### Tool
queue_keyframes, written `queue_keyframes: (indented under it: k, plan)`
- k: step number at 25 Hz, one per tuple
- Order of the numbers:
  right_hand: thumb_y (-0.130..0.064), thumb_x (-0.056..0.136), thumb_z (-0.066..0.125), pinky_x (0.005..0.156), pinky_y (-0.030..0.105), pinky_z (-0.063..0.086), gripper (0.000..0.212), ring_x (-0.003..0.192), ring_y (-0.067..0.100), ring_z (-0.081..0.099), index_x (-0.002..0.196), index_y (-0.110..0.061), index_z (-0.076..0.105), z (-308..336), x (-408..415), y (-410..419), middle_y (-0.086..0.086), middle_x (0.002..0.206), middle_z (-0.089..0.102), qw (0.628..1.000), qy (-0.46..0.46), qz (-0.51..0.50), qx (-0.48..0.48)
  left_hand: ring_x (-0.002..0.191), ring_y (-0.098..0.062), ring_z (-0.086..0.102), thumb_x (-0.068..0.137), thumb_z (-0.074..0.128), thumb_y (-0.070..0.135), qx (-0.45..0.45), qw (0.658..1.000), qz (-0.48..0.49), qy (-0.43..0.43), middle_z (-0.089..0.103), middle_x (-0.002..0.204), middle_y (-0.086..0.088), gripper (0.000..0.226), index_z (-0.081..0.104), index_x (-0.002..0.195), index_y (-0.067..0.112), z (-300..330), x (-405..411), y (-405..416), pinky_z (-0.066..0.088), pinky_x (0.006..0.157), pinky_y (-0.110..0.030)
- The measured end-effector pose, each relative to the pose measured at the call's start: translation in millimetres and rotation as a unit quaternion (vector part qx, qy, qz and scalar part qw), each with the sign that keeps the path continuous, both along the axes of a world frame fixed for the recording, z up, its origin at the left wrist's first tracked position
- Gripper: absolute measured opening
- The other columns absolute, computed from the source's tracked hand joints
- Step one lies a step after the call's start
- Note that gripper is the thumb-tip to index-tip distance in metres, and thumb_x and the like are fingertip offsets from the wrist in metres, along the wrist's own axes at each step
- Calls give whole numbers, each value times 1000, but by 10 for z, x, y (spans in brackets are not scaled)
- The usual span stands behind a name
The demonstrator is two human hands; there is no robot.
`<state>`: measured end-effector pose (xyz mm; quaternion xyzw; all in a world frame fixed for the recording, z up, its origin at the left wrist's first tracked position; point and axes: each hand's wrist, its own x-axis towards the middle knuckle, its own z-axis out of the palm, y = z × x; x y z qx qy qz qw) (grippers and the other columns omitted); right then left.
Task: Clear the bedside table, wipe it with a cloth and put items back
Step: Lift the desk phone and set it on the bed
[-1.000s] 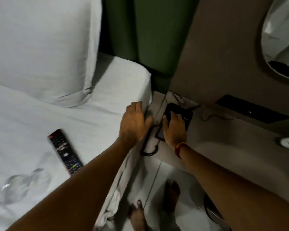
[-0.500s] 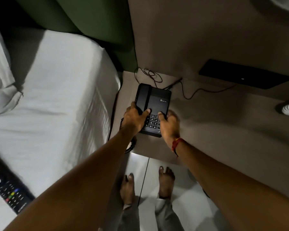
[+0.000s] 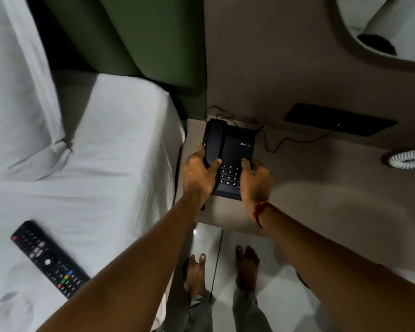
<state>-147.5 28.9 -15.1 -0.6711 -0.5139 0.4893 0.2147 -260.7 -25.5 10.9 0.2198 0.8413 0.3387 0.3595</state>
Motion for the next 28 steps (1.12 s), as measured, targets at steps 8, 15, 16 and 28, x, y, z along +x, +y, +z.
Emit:
queue_keyframes:
  k: [8, 15, 16, 28]
  plan:
    - [-37, 101, 54, 61, 21, 51, 33, 91, 22, 71, 118, -13, 70, 933, -939, -439, 0, 97, 70, 998, 23, 41, 31, 99, -36, 67, 85, 59, 51, 39, 994, 6, 105, 73, 110, -14, 76, 48, 149, 12, 922, -966, -481, 58, 91, -49]
    - [-44, 100, 49, 65, 26, 57, 36, 78, 21, 70, 99, -16, 72, 1011, -1847, -971, 2, 88, 73, 987, 31, 150, 54, 95, -27, 69, 97, 66, 21, 26, 995, 52, 85, 71, 110, -5, 53, 53, 146, 8, 1233, -1899, -1074, 58, 91, -35]
    - [-44, 99, 46, 65, 28, 57, 38, 77, 21, 69, 95, -15, 71, 982, -1921, -1021, 2, 86, 73, 985, 28, 161, 59, 96, -25, 70, 97, 66, 21, 29, 995, 60, 75, 70, 113, -3, 56, 50, 149, 10, 1191, -1978, -1136, 59, 91, -34]
    - [-27, 107, 40, 104, 43, 51, 44, 122, 30, 61, 150, -14, 45, 874, -1275, -792, 15, 135, 64, 965, -32, 207, 155, 151, -43, 26, 94, 58, 40, -66, 947, -24, 313, 21, 168, -22, 81, 23, 161, 10, 1034, -1577, -824, 21, 123, -60]
